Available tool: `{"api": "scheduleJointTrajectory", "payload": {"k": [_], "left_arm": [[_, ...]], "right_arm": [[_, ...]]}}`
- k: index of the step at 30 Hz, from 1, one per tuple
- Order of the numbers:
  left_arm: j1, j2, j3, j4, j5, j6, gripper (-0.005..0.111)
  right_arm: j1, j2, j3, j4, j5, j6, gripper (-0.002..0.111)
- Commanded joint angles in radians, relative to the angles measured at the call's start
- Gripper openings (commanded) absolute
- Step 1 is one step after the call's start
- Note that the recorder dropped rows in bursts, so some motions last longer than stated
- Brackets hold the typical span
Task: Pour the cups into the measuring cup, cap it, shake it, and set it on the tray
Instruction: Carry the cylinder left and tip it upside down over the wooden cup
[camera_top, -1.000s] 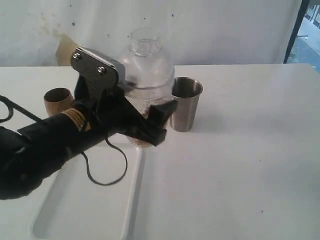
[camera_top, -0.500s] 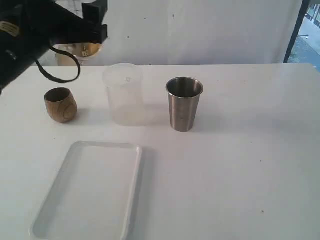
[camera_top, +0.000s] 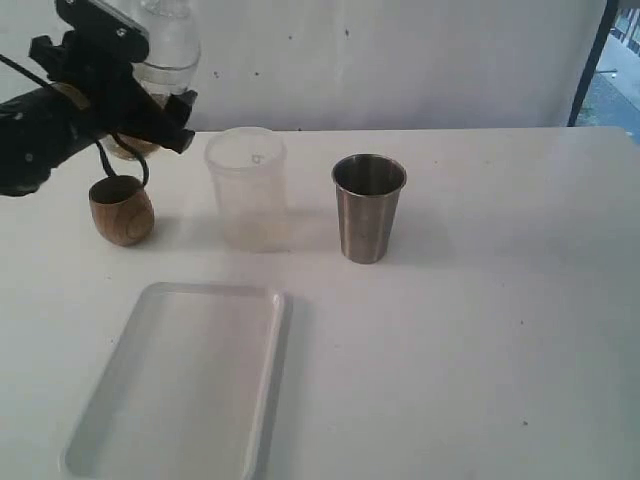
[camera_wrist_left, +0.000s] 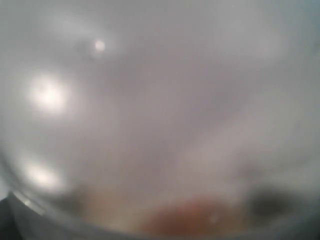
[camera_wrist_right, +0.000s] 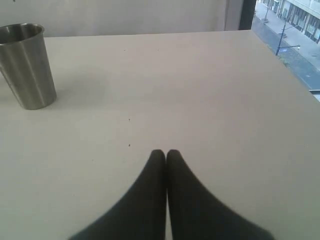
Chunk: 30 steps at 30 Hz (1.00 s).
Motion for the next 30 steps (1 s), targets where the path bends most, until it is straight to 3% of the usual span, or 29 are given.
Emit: {"api": "scheduleJointTrajectory", "payload": {"k": [1,6,11,21,30], "left_arm": [[0.004,0.070,-0.114,0.032,-0.062,0.025,0.000],[0.004,0.129,-0.167,0.047,-0.062,0.029,0.000],[0.004,0.132,-0.171,0.054,-0.060,0.197,0.000],[0.004,0.132,-0.171,0.054,-0.052,0.373,0.000],[0.004,0.134,-0.171,0.054,-0.070,0.445,0.000]], "right_arm": [[-0.003,-0.005,0.002,-0.005,-0.003,0.001,0.000],[-0.003,-0.005,0.002,-0.005,-0.003,0.001,0.000],[-0.003,-0.005,0.002,-0.005,-0.003,0.001,0.000],[-0.003,-0.005,0.002,-0.005,-0.003,0.001,0.000],[-0.003,-0.005,0.002,-0.005,-0.003,0.001,0.000]]}}
